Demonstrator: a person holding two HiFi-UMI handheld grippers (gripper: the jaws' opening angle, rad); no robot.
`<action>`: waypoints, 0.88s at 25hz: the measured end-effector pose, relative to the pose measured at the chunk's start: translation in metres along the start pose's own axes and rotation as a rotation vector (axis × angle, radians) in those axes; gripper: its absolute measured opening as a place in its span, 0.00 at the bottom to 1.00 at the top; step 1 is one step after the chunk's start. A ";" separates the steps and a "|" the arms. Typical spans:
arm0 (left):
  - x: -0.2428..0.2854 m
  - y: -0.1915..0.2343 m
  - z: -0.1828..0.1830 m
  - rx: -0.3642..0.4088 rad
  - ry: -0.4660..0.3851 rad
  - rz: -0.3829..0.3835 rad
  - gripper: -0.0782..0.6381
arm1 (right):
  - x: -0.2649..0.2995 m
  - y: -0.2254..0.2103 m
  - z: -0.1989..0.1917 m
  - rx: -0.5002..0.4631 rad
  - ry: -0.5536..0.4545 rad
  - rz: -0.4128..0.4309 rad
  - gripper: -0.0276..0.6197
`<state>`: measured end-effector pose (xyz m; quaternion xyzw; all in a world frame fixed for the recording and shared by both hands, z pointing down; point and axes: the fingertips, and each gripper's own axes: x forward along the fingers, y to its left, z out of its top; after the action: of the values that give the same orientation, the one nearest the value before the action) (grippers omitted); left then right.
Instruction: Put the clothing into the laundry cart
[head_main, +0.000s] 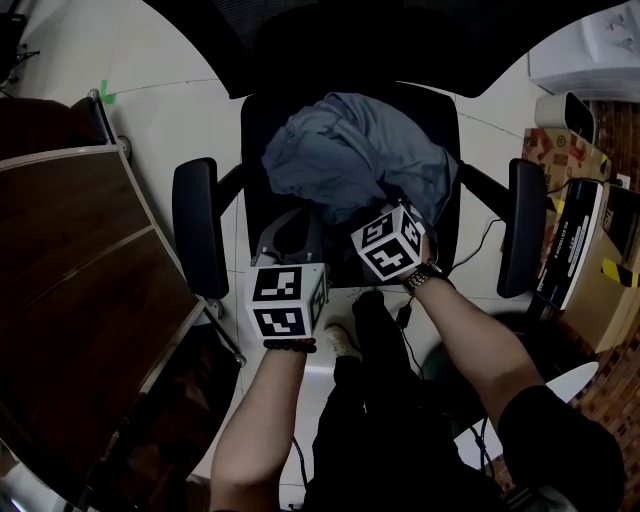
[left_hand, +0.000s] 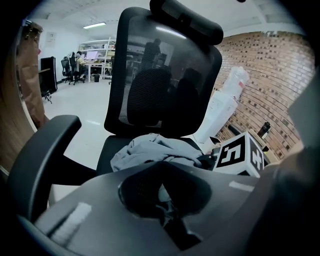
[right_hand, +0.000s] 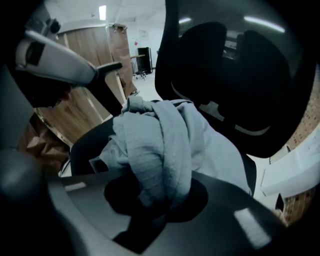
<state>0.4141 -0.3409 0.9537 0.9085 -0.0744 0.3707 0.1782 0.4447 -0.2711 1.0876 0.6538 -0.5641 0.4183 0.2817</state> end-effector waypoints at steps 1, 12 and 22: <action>-0.006 0.000 0.003 0.001 -0.004 0.004 0.11 | -0.010 0.001 0.005 0.021 -0.015 0.003 0.17; -0.087 -0.004 0.062 0.012 -0.102 0.052 0.11 | -0.126 0.028 0.086 0.046 -0.201 0.031 0.16; -0.205 -0.026 0.104 0.009 -0.241 0.139 0.11 | -0.268 0.083 0.165 -0.062 -0.424 0.071 0.16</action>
<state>0.3416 -0.3554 0.7346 0.9398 -0.1565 0.2707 0.1378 0.3981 -0.2924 0.7663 0.6980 -0.6459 0.2633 0.1618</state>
